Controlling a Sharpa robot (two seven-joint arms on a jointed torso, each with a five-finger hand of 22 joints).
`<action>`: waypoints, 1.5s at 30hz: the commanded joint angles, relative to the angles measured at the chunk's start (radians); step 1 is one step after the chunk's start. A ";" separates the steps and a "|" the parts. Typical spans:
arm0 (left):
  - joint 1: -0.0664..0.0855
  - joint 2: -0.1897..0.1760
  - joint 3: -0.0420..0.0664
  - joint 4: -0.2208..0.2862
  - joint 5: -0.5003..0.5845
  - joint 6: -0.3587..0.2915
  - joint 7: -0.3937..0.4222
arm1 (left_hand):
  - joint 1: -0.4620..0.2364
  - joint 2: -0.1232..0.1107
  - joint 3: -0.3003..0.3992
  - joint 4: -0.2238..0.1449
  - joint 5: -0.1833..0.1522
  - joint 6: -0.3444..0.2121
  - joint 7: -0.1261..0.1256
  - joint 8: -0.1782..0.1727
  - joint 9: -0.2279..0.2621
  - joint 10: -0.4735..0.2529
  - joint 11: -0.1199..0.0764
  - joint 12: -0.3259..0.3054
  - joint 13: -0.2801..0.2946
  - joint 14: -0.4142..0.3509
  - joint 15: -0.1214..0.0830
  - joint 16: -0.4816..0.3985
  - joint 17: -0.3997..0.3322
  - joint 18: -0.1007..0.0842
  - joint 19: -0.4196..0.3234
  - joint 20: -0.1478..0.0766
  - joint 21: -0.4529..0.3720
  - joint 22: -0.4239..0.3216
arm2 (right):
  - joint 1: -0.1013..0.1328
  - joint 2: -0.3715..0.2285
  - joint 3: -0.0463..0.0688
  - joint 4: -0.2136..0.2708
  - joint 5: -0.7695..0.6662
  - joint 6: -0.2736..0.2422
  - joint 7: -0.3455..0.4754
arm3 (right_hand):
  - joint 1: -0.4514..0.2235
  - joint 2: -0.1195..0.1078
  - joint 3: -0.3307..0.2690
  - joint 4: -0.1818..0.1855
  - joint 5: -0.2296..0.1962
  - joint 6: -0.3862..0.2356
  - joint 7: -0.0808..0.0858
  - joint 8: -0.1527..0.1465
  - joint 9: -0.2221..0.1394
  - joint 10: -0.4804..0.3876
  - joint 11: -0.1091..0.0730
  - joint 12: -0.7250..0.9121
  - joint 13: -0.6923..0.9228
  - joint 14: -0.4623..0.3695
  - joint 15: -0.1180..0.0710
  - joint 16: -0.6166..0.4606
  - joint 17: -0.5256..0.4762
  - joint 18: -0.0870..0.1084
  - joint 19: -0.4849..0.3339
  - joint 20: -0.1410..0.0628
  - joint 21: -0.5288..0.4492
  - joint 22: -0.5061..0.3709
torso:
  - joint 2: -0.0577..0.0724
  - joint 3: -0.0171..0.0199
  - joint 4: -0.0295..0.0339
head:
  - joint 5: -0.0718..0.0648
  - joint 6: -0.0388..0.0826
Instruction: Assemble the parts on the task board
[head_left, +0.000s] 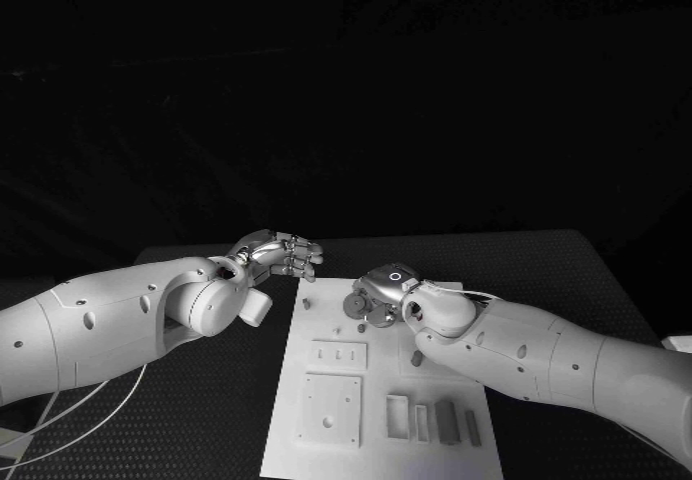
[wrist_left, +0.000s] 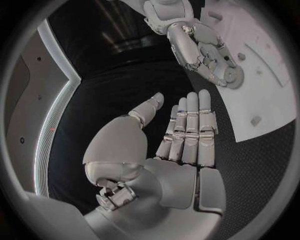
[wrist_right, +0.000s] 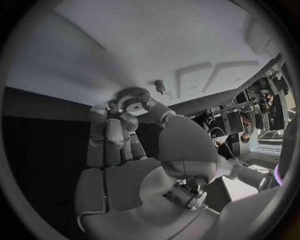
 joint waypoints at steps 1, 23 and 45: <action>0.002 0.000 0.001 0.001 0.001 0.011 0.005 | -0.007 0.000 0.003 0.005 0.004 -0.002 0.002 -0.005 0.001 0.001 0.008 -0.006 0.001 0.005 0.000 -0.004 0.001 0.018 -0.005 -0.003 -0.007 0.001 | -0.001 -0.004 -0.001 0.000 0.025 0.031 0.017 | 0.001 -0.008 0.001 0.004 0.003 -0.005 0.001 -0.003 -0.001 0.002 0.007 -0.002 -0.001 -0.001 0.007 -0.003 -0.002 0.031 0.004 -0.001 -0.003 0.007 | 0.000 -0.0002 0.0010 | -0.001 -0.001; 0.002 -0.003 0.001 0.002 0.001 0.011 0.005 | -0.017 0.002 0.002 0.015 0.004 -0.003 0.003 -0.007 0.002 0.001 0.009 -0.010 0.002 0.006 0.000 -0.011 0.008 0.018 -0.005 -0.002 -0.009 0.003 | 0.001 -0.035 0.000 0.002 0.153 0.092 0.043 | -0.024 0.067 0.009 0.033 0.003 0.006 -0.011 0.014 0.005 -0.009 -0.004 0.007 -0.006 -0.010 -0.003 0.004 -0.003 0.031 -0.005 0.002 -0.003 0.014 | -0.001 -0.0010 -0.0001 | -0.001 -0.003; 0.002 -0.013 0.001 -0.004 0.001 0.007 0.009 | -0.016 0.000 0.003 0.015 0.004 -0.004 0.003 -0.008 0.003 0.000 0.010 -0.013 0.002 0.007 0.000 -0.015 0.012 0.018 -0.005 -0.003 -0.011 0.004 | 0.053 -0.200 0.039 0.161 0.286 -0.048 0.131 | -0.017 0.043 0.007 0.011 0.003 0.056 -0.002 0.045 0.013 0.001 0.005 0.022 -0.011 0.012 0.005 0.014 0.016 0.031 0.006 -0.006 0.004 0.016 | -0.003 0.0015 -0.0052 | -0.010 0.011</action>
